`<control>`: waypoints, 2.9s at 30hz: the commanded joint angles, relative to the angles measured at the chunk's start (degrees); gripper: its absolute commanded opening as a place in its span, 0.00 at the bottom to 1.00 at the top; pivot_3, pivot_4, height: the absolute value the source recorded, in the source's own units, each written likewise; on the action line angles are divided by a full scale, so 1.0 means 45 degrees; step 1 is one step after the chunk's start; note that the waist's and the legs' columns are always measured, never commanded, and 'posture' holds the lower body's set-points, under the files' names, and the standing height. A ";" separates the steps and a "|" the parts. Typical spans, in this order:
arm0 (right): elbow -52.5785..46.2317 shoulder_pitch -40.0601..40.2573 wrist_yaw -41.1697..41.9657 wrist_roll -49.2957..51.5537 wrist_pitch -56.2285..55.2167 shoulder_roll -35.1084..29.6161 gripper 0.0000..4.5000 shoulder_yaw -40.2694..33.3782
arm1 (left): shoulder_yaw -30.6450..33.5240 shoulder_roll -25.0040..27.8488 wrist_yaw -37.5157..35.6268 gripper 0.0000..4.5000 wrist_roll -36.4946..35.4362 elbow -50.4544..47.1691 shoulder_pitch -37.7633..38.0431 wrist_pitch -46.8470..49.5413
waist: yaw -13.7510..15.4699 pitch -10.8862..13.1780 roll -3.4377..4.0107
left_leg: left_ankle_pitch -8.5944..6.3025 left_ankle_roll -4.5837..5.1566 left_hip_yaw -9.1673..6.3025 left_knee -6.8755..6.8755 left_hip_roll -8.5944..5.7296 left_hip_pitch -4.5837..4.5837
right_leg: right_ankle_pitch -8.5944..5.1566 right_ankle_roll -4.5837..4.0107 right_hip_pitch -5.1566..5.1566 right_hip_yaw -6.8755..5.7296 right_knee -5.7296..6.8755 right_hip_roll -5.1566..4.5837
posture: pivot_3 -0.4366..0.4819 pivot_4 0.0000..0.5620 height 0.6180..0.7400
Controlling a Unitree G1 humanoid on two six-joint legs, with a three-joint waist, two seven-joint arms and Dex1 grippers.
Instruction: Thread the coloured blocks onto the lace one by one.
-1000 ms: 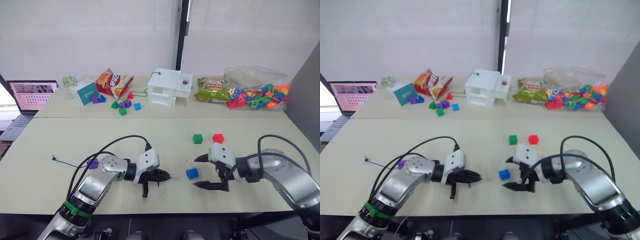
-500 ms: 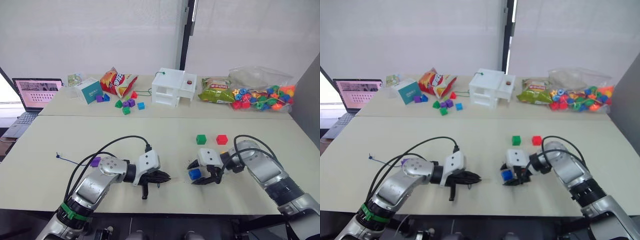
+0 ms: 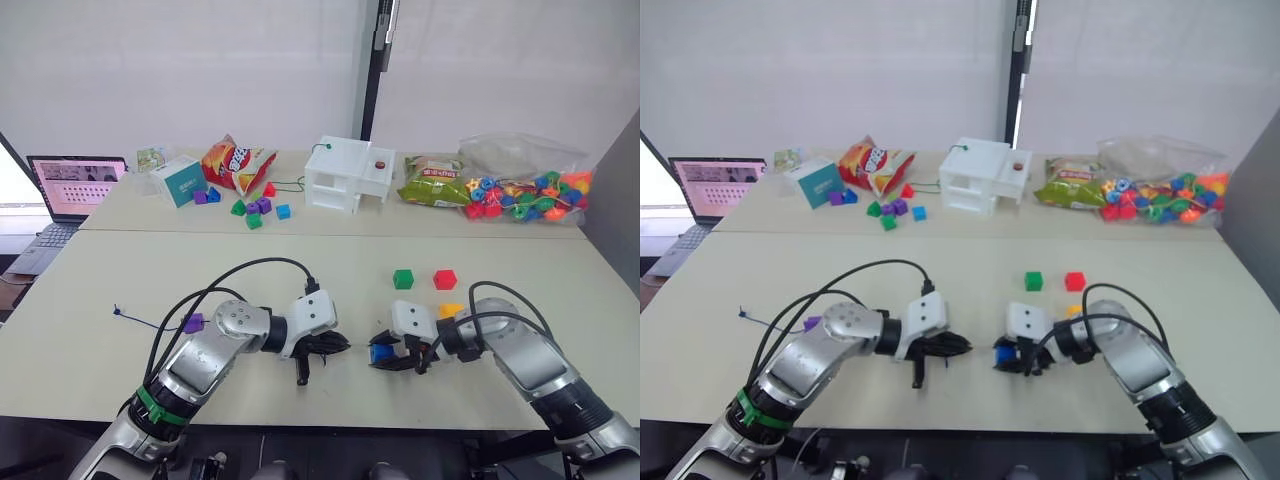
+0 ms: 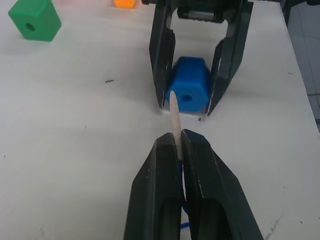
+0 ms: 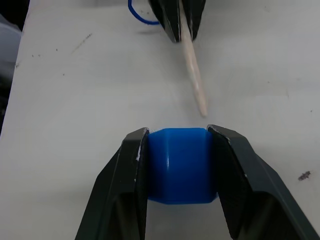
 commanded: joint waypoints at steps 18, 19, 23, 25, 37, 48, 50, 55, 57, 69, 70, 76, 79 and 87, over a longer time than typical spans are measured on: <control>-0.0766 0.0111 -0.1053 0.0106 0.1483 0.0156 0.29 -0.0296 | -0.0381 0.0172 -0.0150 0.00 0.0221 -0.0093 -0.0065 0.0201 | 0.0002 0.0000 -0.0001 | 0.0001 0.0000 0.0001 0.0014 0.0001 0.0010 | 0.0000 0.0001 0.0012 -0.0002 0.0004 0.0005 | 0.48 0.27 1.00; -0.0823 0.0111 -0.1116 0.0127 0.1571 0.0207 0.29 -0.0303 | -0.0408 0.0139 -0.0154 0.00 0.0223 -0.0105 -0.0054 0.0210 | 0.0001 0.0000 -0.0001 | 0.0001 0.0000 0.0001 0.0014 0.0001 0.0013 | 0.0000 0.0000 0.0014 -0.0002 0.0005 0.0005 | 0.48 0.27 1.00; -0.1056 0.0138 -0.1275 0.0207 0.1844 0.0316 0.29 -0.0340 | -0.0506 -0.0023 -0.0129 0.00 0.0259 -0.0038 -0.0073 0.0161 | -0.0006 0.0000 -0.0001 | 0.0001 0.0000 0.0001 0.0013 0.0004 0.0013 | 0.0000 0.0000 0.0011 -0.0001 0.0009 0.0010 | 0.48 0.27 1.00; -0.1174 0.0133 -0.1340 0.0250 0.2011 0.0381 0.29 -0.0359 | -0.0538 -0.0155 -0.0115 0.00 0.0300 0.0064 -0.0136 0.0112 | -0.0001 0.0000 -0.0001 | 0.0001 0.0000 0.0000 0.0013 0.0004 0.0013 | 0.0000 0.0000 0.0011 -0.0001 0.0009 0.0011 | 0.48 0.27 1.00; -0.1719 0.0392 -0.1529 0.0302 0.2534 0.0463 0.29 -0.0293 | -0.0532 -0.0829 -0.0179 0.00 0.0351 0.0295 -0.0567 -0.0145 | 0.0008 0.0000 -0.0001 | 0.0001 0.0000 0.0000 0.0021 0.0001 0.0010 | 0.0000 0.0001 0.0013 -0.0002 0.0010 0.0008 | 0.48 0.27 1.00; -0.1593 0.0348 -0.1727 0.0144 0.2688 0.0615 0.29 -0.0296 | -0.0210 -0.0569 -0.0904 0.00 -0.0359 -0.0425 -0.0568 0.0458 | 0.0001 0.0000 -0.0001 | 0.0001 0.0000 -0.0001 0.0024 0.0001 0.0002 | 0.0000 0.0000 0.0003 -0.0001 0.0016 0.0011 | 0.48 0.27 1.00; -0.1558 0.0310 -0.1725 0.0136 0.2704 0.0642 0.29 -0.0312 | -0.0216 -0.0561 -0.0897 0.00 -0.0364 -0.0397 -0.0555 0.0506 | 0.0000 0.0000 -0.0001 | 0.0001 0.0000 -0.0001 0.0024 0.0001 0.0000 | 0.0000 0.0000 0.0003 -0.0002 0.0014 0.0011 | 0.48 0.27 1.00; -0.1692 0.0315 -0.1701 0.0181 0.2815 0.0641 0.29 -0.0307 | -0.0375 -0.0718 -0.0608 0.00 -0.0077 -0.0113 -0.0597 0.0336 | 0.0006 0.0000 -0.0001 | 0.0001 0.0000 -0.0001 0.0024 0.0001 0.0000 | 0.0000 0.0001 0.0004 -0.0003 0.0013 0.0010 | 0.48 0.27 1.00; -0.1760 0.0329 -0.1685 0.0211 0.2892 0.0634 0.29 -0.0302 | -0.0559 -0.0985 -0.0531 0.00 0.0010 0.0087 -0.0687 0.0246 | 0.0011 0.0000 -0.0001 | 0.0001 0.0000 -0.0001 0.0024 -0.0001 0.0000 | 0.0000 0.0001 0.0005 -0.0003 0.0013 0.0008 | 0.48 0.27 1.00; -0.1833 0.0351 -0.1744 0.0088 0.3262 0.0552 0.29 -0.0176 | -0.1382 -0.1996 -0.0613 0.00 0.0654 0.0820 -0.1323 -0.0053 | 0.0121 0.0000 -0.0001 | 0.0001 0.0001 -0.0010 0.0054 -0.0018 0.0005 | 0.0004 0.0009 0.0032 -0.0011 0.0013 -0.0004 | 0.48 0.27 1.00; -0.1831 0.0351 -0.1761 0.0084 0.3269 0.0548 0.29 -0.0165 | -0.1386 -0.1976 -0.0649 0.00 0.0680 0.0839 -0.1332 -0.0051 | 0.0123 0.0000 -0.0002 | 0.0001 0.0002 -0.0010 0.0054 -0.0018 0.0005 | 0.0004 0.0009 0.0033 -0.0011 0.0013 -0.0004 | 0.48 0.27 1.00; -0.1960 0.0464 -0.1851 0.0138 0.3322 0.0565 0.29 -0.0180 | -0.1325 -0.1727 -0.0718 0.00 0.0778 0.0844 -0.1273 -0.0080 | 0.0120 0.0000 -0.0002 | 0.0001 0.0001 -0.0012 0.0054 -0.0017 0.0005 | 0.0004 0.0009 0.0033 -0.0011 0.0013 -0.0005 | 0.48 0.27 1.00; -0.2067 0.0550 -0.1927 0.0187 0.3388 0.0653 0.29 -0.0122 | -0.1304 -0.1908 -0.0713 0.00 0.0663 0.0783 -0.1235 -0.0205 | 0.0118 0.0000 -0.0002 | 0.0001 0.0001 -0.0012 0.0054 -0.0017 0.0004 | 0.0004 0.0009 0.0033 -0.0011 0.0013 -0.0005 | 0.48 0.27 1.00; -0.2455 0.0508 -0.1975 0.0133 0.3903 0.0571 0.29 0.0124 | -0.1628 -0.1382 -0.0885 0.00 0.1162 0.0471 -0.1609 0.0212 | 0.0108 0.0000 -0.0002 | 0.0001 0.0001 -0.0013 0.0054 -0.0017 0.0005 | 0.0004 0.0009 0.0033 -0.0012 0.0012 -0.0003 | 0.48 0.27 1.00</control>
